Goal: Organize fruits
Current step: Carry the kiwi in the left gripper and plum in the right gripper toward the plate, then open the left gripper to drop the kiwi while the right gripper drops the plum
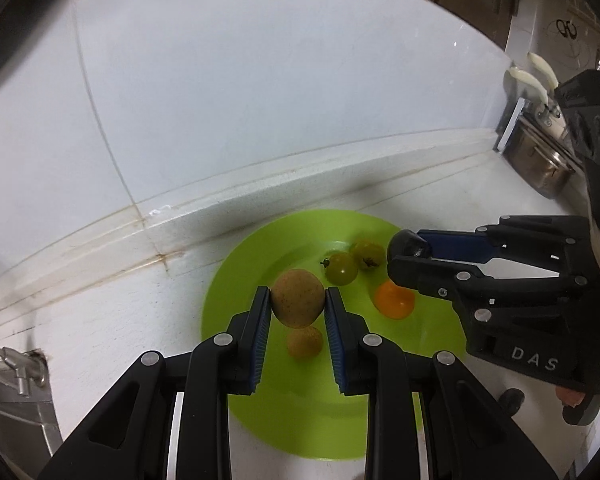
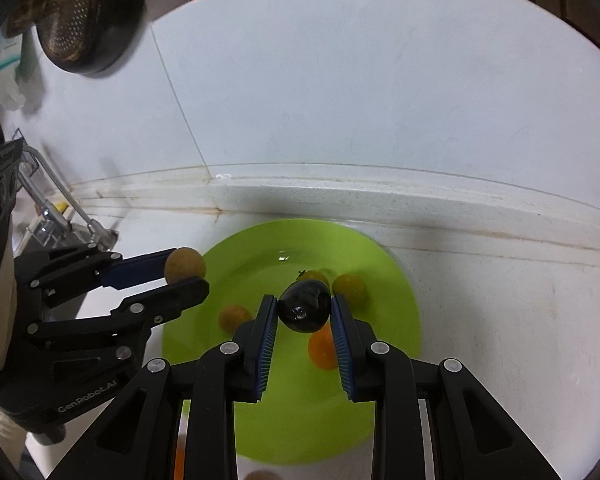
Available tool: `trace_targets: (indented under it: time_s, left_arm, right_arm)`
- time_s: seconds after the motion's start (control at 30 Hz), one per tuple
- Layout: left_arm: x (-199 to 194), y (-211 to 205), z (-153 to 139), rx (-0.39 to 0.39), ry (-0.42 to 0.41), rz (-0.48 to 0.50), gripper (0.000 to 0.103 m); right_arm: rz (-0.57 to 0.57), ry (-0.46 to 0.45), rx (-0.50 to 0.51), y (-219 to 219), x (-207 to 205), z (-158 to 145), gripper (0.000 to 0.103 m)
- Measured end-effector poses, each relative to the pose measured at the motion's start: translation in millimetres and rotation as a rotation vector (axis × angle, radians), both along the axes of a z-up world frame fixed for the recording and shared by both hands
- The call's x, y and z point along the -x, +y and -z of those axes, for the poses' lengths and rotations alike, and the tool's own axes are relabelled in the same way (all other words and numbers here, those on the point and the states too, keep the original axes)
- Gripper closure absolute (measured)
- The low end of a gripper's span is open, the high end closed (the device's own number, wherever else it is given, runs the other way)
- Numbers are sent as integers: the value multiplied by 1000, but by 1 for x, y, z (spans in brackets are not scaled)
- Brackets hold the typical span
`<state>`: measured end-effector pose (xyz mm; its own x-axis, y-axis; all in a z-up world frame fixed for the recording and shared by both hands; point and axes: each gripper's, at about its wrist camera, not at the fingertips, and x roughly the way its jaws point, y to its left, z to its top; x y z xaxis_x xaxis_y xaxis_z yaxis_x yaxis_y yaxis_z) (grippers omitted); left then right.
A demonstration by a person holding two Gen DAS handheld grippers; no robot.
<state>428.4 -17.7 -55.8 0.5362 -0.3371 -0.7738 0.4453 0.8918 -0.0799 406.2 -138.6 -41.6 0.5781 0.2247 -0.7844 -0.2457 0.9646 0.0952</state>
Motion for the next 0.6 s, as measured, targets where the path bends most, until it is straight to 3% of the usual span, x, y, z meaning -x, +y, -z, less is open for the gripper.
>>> trace_targets:
  time_s: [0.3,0.43,0.6]
  left_arm:
    - [-14,-8,12,-23,32,5,76]
    - [-14,-9,11,-28,30,14,65]
    - [-9,-6,7,-33,30,-2,63]
  right_arm:
    - [-6,23,19,3,-13,13,74]
    - [3,17,28,4,-12,15,74]
    - [20,3,29,1,-8,14,68]
